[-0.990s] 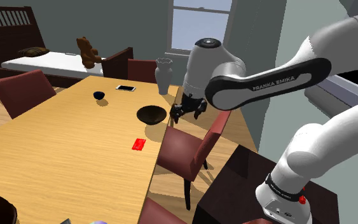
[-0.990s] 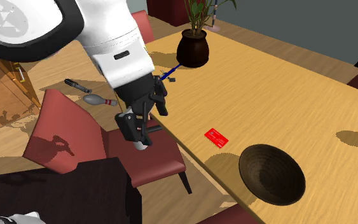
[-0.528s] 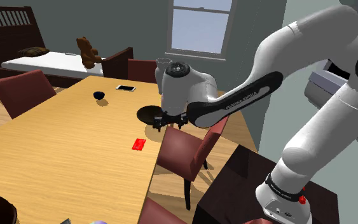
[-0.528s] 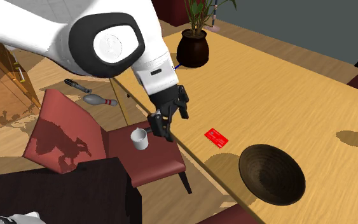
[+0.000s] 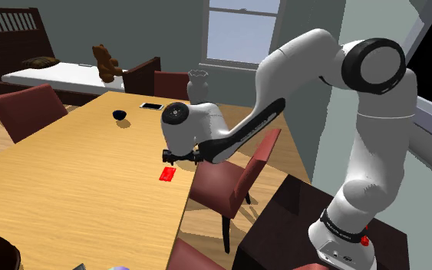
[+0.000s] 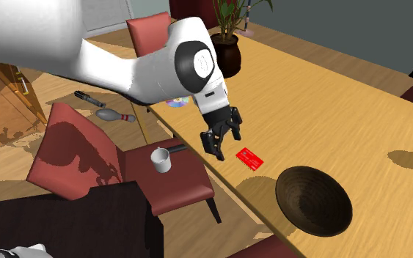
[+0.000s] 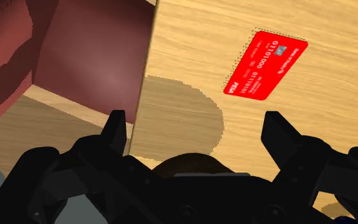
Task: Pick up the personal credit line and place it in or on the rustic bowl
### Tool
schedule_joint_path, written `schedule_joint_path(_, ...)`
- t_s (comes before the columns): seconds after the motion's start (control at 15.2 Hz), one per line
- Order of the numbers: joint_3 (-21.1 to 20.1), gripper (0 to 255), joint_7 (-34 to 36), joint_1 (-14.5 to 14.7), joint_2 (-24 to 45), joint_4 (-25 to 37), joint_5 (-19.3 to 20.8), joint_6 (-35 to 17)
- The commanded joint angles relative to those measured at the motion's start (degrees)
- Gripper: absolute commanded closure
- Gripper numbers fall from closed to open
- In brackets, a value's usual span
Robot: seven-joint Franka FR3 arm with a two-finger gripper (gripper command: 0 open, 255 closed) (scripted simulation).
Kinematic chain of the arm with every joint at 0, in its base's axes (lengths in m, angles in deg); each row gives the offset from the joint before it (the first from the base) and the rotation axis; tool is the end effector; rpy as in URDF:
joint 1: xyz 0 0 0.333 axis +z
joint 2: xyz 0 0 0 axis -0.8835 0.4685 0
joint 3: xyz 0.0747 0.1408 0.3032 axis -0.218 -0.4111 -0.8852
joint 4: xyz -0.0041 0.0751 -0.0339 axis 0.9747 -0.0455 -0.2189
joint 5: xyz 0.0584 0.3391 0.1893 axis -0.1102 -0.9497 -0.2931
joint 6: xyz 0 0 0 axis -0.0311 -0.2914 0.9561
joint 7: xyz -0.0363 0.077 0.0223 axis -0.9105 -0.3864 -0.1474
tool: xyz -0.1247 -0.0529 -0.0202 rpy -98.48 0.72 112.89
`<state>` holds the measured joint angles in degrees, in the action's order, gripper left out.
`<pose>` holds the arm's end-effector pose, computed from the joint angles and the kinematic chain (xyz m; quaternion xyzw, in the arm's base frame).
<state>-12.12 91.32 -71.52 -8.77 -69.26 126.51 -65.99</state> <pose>0.5407 0.2526 0.3109 0.8948 -0.3813 0.2060 0.1071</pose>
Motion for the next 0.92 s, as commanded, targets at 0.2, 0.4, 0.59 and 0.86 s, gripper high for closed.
schedule_joint_path(0.2,5.68,0,9.18,7.64,13.08,12.91,8.60,6.24)
schedule_joint_path(0.4,8.88,0,12.14,11.79,20.49,21.86,11.45,9.56)
schedule_joint_path(0.59,10.03,0,12.76,12.46,22.84,23.98,12.51,9.43)
schedule_joint_path(0.86,11.05,0,13.12,12.16,24.62,24.46,13.78,7.94)
